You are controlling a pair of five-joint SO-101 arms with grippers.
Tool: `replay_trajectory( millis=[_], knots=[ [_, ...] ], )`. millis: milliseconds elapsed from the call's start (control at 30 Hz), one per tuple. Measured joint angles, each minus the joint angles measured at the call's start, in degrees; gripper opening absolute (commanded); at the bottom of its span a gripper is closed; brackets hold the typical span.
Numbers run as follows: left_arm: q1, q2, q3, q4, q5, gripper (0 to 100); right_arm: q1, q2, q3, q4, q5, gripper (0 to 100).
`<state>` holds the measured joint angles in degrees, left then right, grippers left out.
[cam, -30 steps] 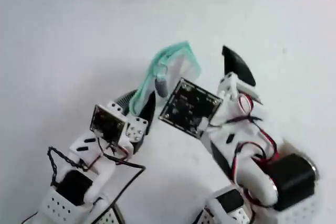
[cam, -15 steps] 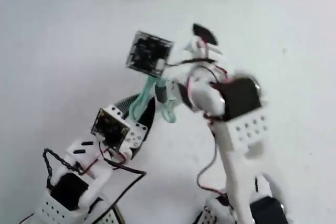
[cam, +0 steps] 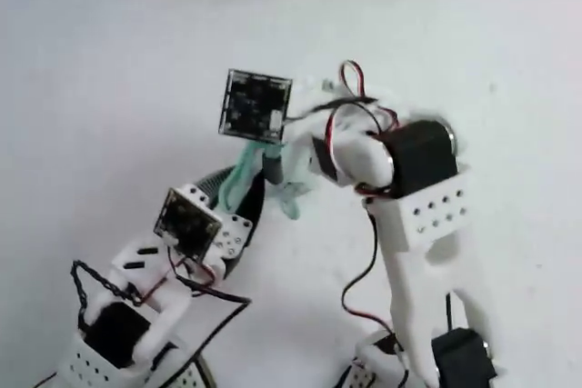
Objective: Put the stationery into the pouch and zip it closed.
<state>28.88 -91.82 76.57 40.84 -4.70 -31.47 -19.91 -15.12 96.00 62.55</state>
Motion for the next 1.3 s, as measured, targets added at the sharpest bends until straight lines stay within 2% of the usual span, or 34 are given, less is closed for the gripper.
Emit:
replay_trajectory(
  millis=[167,233,333,400,533,833,1000,1167,1300],
  knots=[
    [-0.79,0.00,-0.88,0.79,0.09,23,-0.18,-3.69,3.43,0.62,-1.14,1.9],
    [-3.08,0.00,-1.85,2.64,2.64,27,-0.35,-5.45,4.75,0.79,-2.55,1.9],
    [-7.82,0.97,-5.10,6.95,10.99,27,-0.62,-8.70,7.38,1.05,-3.96,1.9],
    [-10.55,1.05,-8.09,10.73,13.10,27,-0.70,-11.25,9.67,1.14,-4.31,1.9],
    [-12.13,1.05,-13.01,16.53,13.01,27,-0.97,-17.14,15.47,1.05,-4.57,1.9],
    [-12.04,0.97,-13.27,17.41,11.43,27,-7.47,-27.87,24.53,0.97,-12.22,1.9],
    [-12.04,0.09,-13.80,17.41,8.26,23,-12.48,-30.86,25.14,1.05,-18.46,1.9],
    [-8.26,0.00,-14.51,18.20,0.97,1,-13.54,-31.30,26.64,-0.88,-20.66,1.9],
    [-5.01,0.00,-14.51,20.22,-5.36,2,-13.80,-32.44,28.13,-2.90,-20.66,2.0]
  ],
)
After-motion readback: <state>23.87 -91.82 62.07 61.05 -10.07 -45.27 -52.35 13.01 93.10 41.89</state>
